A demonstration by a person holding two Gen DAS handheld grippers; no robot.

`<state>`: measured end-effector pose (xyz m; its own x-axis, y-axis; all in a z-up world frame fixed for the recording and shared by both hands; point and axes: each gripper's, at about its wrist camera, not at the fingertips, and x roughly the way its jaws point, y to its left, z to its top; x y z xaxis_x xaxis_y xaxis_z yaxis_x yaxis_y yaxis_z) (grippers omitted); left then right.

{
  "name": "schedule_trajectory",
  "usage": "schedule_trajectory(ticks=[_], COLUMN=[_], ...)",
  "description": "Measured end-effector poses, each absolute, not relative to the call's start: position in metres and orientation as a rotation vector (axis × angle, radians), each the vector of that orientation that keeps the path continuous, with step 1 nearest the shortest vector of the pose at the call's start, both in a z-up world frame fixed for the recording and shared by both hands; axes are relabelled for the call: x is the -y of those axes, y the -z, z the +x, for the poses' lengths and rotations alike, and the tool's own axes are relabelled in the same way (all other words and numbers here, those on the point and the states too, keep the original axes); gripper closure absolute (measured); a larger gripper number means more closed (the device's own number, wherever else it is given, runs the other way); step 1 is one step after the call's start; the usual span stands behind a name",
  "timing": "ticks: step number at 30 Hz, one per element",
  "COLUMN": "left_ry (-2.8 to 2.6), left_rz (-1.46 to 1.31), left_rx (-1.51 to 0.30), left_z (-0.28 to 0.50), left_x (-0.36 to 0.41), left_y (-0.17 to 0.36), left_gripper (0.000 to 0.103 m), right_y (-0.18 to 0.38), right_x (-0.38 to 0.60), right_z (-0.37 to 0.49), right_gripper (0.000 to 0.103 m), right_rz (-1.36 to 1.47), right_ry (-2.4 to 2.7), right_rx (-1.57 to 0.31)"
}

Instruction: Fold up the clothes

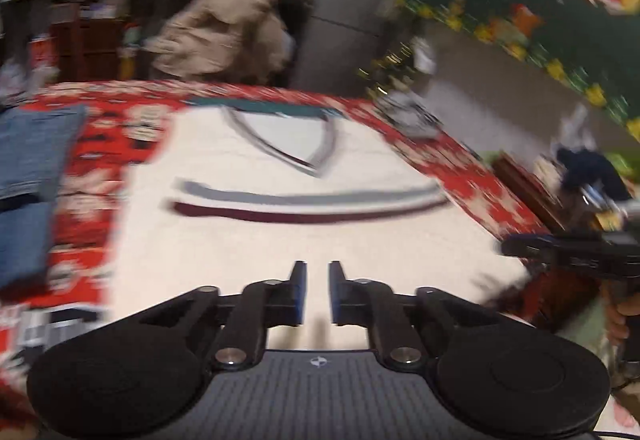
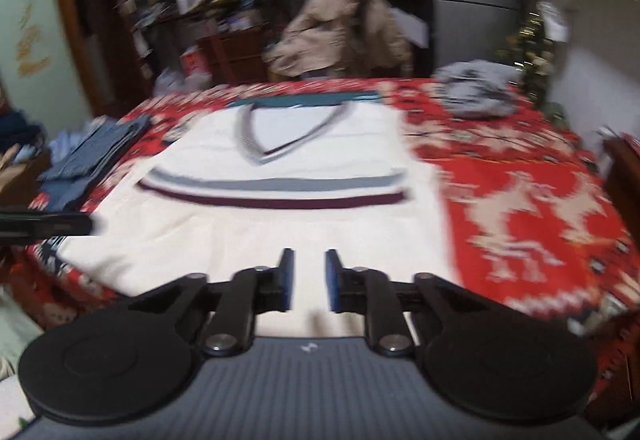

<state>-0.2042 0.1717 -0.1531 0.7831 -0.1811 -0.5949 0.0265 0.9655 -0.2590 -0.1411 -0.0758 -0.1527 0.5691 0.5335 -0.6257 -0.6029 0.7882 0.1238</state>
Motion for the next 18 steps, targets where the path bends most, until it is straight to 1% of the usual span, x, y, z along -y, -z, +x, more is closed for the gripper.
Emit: schedule_trajectory(ticks=[2,5,8,14,18], left_ry=[0.166,0.215,0.213,0.232,0.259], left_rz=[-0.212,-0.182,-0.196,-0.231,-0.224], left_rx=[-0.687,-0.731,-0.796,-0.831,-0.796], left_z=[-0.193,-0.185,-0.184,-0.190,-0.194], left_x=[-0.153,-0.137,-0.137,-0.146,-0.142], left_y=[0.163,0.176,0.187,0.188,0.183], left_gripper=[0.098,0.098,0.098,0.098,0.097], right_y=[0.158,0.171,0.185,0.197,0.192], right_x=[0.051,0.026,0.013,0.014,0.009], right_z=[-0.145,-0.148,-0.148,-0.149,-0.157], right_gripper=[0.090,0.090,0.090,0.090,0.090], right_rz=[-0.130,-0.156,-0.193,-0.252,-0.294], right_ry=[-0.712,-0.738,-0.746,-0.758,-0.783], right_rx=[-0.705,-0.742,-0.788,-0.853,-0.840])
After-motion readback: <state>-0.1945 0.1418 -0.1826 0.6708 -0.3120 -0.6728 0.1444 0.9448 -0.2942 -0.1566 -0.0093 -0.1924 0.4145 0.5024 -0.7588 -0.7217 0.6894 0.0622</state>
